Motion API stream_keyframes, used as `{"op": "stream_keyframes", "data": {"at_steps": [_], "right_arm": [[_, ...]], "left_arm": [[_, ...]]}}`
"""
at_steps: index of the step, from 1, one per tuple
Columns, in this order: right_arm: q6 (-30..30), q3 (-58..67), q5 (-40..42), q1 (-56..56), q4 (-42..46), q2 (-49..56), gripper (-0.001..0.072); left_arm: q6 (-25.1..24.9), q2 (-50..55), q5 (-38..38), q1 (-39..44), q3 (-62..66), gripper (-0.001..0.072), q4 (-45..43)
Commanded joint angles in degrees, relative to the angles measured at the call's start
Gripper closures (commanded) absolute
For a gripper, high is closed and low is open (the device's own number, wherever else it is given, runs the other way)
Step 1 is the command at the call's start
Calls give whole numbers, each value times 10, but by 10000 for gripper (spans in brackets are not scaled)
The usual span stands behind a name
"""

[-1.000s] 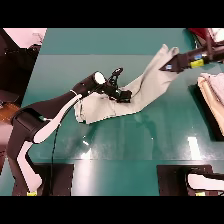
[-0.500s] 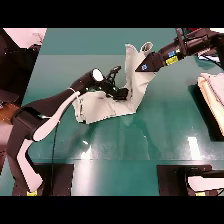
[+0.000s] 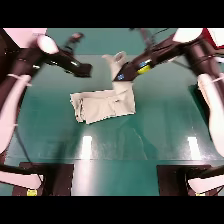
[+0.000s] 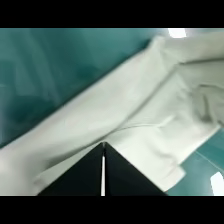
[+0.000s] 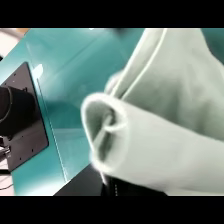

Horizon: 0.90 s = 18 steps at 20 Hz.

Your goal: Fold the shirts.

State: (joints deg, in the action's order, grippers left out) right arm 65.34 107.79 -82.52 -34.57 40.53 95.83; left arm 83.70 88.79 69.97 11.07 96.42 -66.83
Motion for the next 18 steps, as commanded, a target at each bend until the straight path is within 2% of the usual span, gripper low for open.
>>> {"op": "stream_keyframes", "data": {"at_steps": [1,3,4,7,9,11,13,17,18], "right_arm": [[-33,1,148,-104,0,67,681],[-33,1,243,-149,-6,110,291],[-33,1,264,-163,-7,121,234],[-34,1,231,-170,11,117,241],[-23,1,166,-146,100,90,261],[14,0,97,-101,206,64,261],[35,-18,56,-42,256,40,262],[54,-148,54,114,213,-13,256],[52,-178,54,149,181,-16,167]], "left_arm": [[-1,-99,27,-90,1,680,-66],[-1,-139,28,-128,1,680,-66],[-1,-153,30,-142,1,680,-66],[-1,-172,38,-157,0,680,-66],[-1,-172,52,-157,-2,680,-47],[-1,-169,57,-156,-5,680,-36],[-1,-169,56,-156,-15,680,-18],[-1,-169,46,-156,-45,680,-1],[-1,-169,38,-156,-54,680,8]]}}
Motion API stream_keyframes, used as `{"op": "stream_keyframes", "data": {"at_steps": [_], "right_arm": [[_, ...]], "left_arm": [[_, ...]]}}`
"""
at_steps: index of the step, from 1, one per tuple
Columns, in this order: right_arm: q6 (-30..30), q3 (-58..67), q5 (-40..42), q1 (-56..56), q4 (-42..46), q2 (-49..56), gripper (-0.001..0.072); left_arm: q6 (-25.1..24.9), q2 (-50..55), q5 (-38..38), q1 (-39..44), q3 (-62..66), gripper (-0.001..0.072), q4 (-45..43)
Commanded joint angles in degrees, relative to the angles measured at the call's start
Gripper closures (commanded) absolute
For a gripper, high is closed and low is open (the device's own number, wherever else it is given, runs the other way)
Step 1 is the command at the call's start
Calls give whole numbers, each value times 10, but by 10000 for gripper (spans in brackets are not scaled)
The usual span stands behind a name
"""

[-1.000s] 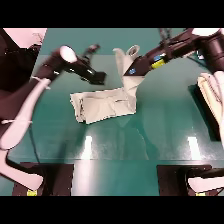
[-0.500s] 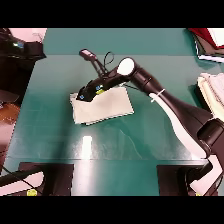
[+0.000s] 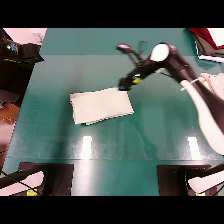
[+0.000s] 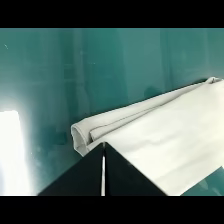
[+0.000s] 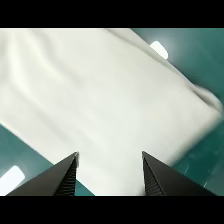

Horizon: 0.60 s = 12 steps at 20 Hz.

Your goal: Fold the shirts.

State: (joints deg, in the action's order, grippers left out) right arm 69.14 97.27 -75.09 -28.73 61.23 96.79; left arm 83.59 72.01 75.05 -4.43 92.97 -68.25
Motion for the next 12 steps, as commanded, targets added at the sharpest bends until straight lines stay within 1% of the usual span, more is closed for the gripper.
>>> {"op": "stream_keyframes", "data": {"at_steps": [1,3,5,6,8,12], "right_arm": [[13,-102,-19,122,-59,-25,-8],[13,-160,-5,170,-110,-23,-8],[11,-196,4,195,-152,-9,-4],[5,-204,4,196,-170,2,27],[-11,-200,-2,185,-210,32,38],[-13,-148,-19,119,-273,103,38]], "left_arm": [[0,0,-23,-1,-28,680,38],[0,0,-42,-1,-40,680,66],[0,0,-54,-1,-42,680,75],[0,0,-57,-1,-42,680,75],[0,0,-61,-1,-42,680,75],[0,0,-62,-1,-42,680,75]]}}
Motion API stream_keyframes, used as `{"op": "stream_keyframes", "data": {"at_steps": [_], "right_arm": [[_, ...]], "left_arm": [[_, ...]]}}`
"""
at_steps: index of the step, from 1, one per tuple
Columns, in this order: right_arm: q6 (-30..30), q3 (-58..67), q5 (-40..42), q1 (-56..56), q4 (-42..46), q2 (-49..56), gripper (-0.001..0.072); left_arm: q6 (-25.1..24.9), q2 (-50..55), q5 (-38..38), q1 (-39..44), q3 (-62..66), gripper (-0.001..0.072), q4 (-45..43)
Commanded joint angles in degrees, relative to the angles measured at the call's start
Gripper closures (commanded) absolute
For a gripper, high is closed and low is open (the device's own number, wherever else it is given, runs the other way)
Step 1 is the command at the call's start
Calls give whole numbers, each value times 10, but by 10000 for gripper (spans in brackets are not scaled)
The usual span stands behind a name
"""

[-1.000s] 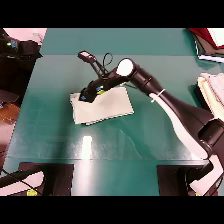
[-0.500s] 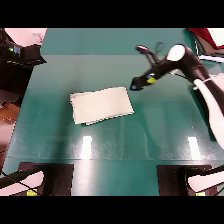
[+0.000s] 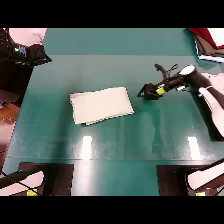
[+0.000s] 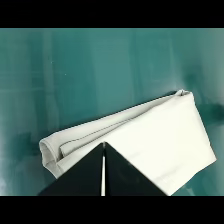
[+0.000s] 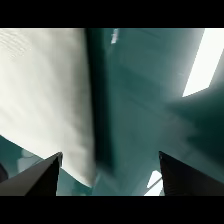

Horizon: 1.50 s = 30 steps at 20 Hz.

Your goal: Fold the shirts.

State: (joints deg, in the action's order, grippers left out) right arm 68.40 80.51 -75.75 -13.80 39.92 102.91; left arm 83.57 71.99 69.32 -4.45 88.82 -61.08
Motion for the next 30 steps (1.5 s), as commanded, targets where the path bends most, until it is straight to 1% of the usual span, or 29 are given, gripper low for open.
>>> {"op": "stream_keyframes", "data": {"at_steps": [1,4,5,7,9,10,11,14,16,18,20,22,26,30], "right_arm": [[-6,32,-15,-50,-76,59,38],[-6,65,-26,-99,-100,101,59],[-6,76,-30,-112,-100,112,124],[-6,92,-28,-130,-100,123,214],[-10,109,-17,-135,-100,123,433],[-11,123,-16,-135,-100,123,607],[-14,139,-16,-130,-100,123,695],[-14,203,-31,-104,-99,119,697],[-4,236,-40,-68,-85,96,698],[26,255,-40,-15,-19,50,698],[44,266,-37,47,56,1,698],[58,269,-30,121,100,-43,698],[57,269,4,274,118,-89,699],[57,269,39,389,115,-86,699]], "left_arm": [[0,0,-5,0,-1,680,3],[0,0,-5,0,-1,680,3],[0,0,-3,0,-1,680,3],[0,0,1,0,-1,680,3],[0,0,6,0,-1,680,3],[0,0,7,0,-1,680,3],[0,0,8,0,-1,680,3],[1,0,8,1,-1,680,3],[1,0,8,21,-1,680,2],[1,1,-1,60,-1,680,0],[1,7,-25,106,-1,680,0],[1,14,-50,153,-1,680,0],[1,29,-91,230,-1,680,0],[0,39,-108,281,-1,680,-1]]}}
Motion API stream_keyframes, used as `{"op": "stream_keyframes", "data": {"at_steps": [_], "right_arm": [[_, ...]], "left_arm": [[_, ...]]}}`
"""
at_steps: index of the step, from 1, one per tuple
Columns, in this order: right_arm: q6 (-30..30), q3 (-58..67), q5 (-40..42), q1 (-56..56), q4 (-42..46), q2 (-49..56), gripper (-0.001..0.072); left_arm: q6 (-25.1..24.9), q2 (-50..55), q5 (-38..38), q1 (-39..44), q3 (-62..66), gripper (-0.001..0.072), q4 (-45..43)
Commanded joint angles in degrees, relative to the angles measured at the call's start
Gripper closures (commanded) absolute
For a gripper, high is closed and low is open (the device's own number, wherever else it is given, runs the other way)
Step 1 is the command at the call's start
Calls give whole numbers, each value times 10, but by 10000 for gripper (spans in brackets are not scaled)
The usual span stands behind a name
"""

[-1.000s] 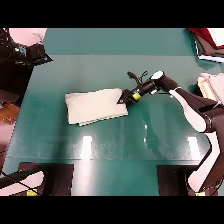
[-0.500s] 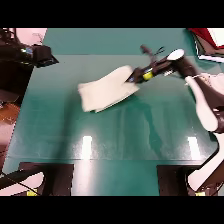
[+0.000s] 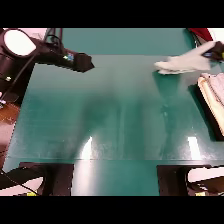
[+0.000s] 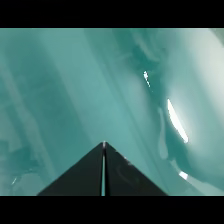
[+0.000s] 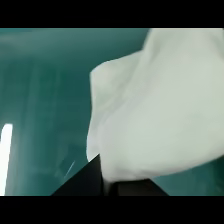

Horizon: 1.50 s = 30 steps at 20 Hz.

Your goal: Fold the shirts.

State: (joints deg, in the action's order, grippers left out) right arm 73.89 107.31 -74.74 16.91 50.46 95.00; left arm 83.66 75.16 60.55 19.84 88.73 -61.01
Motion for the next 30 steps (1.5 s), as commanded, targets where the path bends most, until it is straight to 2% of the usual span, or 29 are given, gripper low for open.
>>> {"op": "stream_keyframes", "data": {"at_steps": [1,6,11,18,23,26,30], "right_arm": [[2,1,39,102,6,-4,699],[-16,2,82,154,-10,2,699],[-96,2,105,190,-185,-13,699],[-139,1,71,240,-171,-93,699],[-130,-21,13,276,-73,-143,699],[-128,-105,9,292,-23,-189,697],[-128,-209,-4,316,91,-243,696]], "left_arm": [[0,8,-21,46,0,680,-2],[0,13,-23,53,0,680,-3],[0,13,-30,53,0,680,-3],[-1,13,-30,53,0,680,-3],[-1,13,-30,53,0,680,-3],[-1,13,-29,53,0,680,-3],[-1,13,-29,53,0,680,-3]]}}
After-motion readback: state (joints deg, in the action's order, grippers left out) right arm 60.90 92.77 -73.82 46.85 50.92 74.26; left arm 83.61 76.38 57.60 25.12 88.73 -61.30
